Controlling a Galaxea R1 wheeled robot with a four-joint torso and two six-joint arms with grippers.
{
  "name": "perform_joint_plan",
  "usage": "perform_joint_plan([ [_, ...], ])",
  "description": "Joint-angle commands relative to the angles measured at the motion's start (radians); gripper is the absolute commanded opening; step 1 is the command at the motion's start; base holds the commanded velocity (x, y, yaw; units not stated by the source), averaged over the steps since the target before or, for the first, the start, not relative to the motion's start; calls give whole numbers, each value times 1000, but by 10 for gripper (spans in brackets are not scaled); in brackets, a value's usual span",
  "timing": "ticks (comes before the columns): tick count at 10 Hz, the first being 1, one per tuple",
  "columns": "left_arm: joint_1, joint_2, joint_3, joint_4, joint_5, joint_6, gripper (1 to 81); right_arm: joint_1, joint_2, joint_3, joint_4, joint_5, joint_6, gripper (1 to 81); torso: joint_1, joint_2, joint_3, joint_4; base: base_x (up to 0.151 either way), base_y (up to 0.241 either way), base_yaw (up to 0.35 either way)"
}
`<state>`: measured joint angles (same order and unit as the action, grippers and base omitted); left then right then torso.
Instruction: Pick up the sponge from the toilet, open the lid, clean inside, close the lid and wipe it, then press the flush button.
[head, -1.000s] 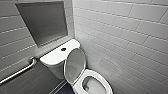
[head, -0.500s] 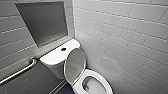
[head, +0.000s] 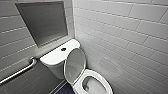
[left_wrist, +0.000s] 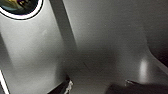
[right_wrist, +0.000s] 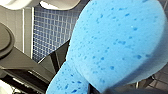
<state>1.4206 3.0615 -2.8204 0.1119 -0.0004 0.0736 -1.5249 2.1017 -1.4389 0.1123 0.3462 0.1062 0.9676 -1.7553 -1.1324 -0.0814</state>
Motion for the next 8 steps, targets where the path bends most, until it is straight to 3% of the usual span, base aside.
perform_joint_plan([
  [1,-10,4,18,0,66,5,811,146,-177,190,-26,94,-36,10,0,0,0,0,0,0,0],
  [4,-9,-79,184,-4,66,2,811,326,-254,293,-16,89,-29,10,0,0,0,0,0,0,0],
  [6,-9,-185,366,-8,66,0,811,432,-276,321,-16,56,-26,10,0,0,0,0,0,0,0],
  [8,-9,-233,432,-29,66,-2,811,545,-263,347,1,14,-26,10,0,0,0,0,0,0,0],
])
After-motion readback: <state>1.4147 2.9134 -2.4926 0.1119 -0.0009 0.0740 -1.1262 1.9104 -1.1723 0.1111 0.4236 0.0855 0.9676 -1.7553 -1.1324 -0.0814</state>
